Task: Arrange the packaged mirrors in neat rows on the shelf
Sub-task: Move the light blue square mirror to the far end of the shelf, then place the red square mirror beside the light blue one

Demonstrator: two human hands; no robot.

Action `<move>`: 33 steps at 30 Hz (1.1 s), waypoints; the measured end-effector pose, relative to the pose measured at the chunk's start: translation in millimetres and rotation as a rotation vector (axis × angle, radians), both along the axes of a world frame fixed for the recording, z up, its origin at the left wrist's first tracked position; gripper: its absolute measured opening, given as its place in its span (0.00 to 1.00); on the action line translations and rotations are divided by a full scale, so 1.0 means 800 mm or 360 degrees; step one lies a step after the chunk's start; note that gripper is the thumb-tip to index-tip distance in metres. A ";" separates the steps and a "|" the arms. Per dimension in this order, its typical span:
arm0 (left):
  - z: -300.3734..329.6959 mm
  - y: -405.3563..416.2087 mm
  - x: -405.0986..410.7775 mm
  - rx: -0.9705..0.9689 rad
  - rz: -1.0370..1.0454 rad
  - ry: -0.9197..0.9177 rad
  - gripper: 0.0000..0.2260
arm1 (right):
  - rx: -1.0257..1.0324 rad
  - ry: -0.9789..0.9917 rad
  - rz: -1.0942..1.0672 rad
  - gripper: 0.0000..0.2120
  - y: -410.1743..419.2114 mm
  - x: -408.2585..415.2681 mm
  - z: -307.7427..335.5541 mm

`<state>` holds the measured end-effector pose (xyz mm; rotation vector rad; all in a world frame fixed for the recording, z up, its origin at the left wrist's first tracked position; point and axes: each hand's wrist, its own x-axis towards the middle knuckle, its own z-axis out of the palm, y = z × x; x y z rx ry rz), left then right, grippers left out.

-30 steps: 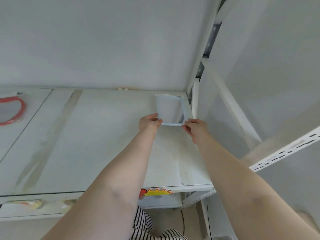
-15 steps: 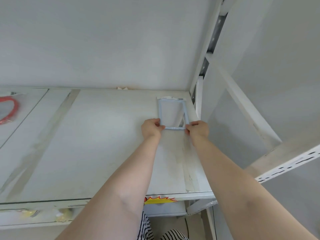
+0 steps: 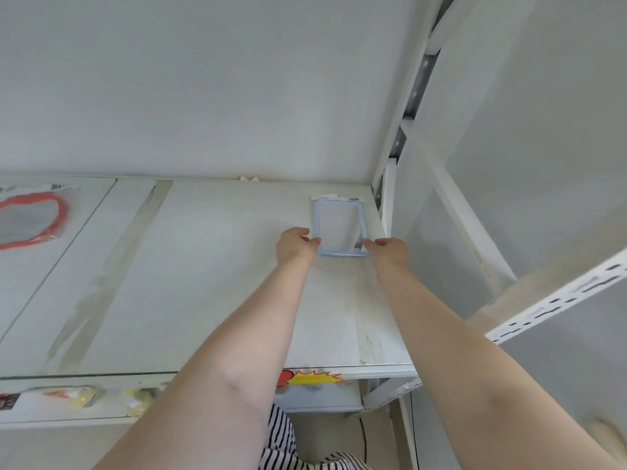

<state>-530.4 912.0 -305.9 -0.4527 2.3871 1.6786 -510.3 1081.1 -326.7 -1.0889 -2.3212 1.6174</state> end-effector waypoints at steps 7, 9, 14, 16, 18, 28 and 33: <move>0.071 -0.083 0.070 -0.0017 -0.0013 -0.0093 0.17 | -0.0118 -0.0009 0.0410 0.17 -0.066 0.053 0.071; 0.075 -0.120 0.097 -0.0076 -0.0012 -0.0129 0.18 | -0.0116 -0.0020 0.0543 0.16 -0.091 0.072 0.086; 0.076 -0.210 0.150 -0.0242 0.0082 -0.0144 0.20 | 0.0002 -0.0019 0.0897 0.17 -0.158 0.100 0.097; 0.079 -0.240 0.167 -0.0290 0.0082 -0.0120 0.20 | 0.0126 -0.0013 0.1012 0.17 -0.187 0.110 0.099; 0.082 -0.268 0.181 -0.0352 0.0055 -0.0069 0.21 | 0.0252 0.0047 0.1112 0.17 -0.219 0.120 0.105; 0.083 -0.490 0.281 -0.0730 0.0043 0.0009 0.23 | 0.0619 0.0260 0.1596 0.16 -0.469 0.183 0.097; 0.089 -0.637 0.332 -0.0797 0.0171 -0.0016 0.24 | 0.0647 0.0324 0.1772 0.18 -0.623 0.220 0.099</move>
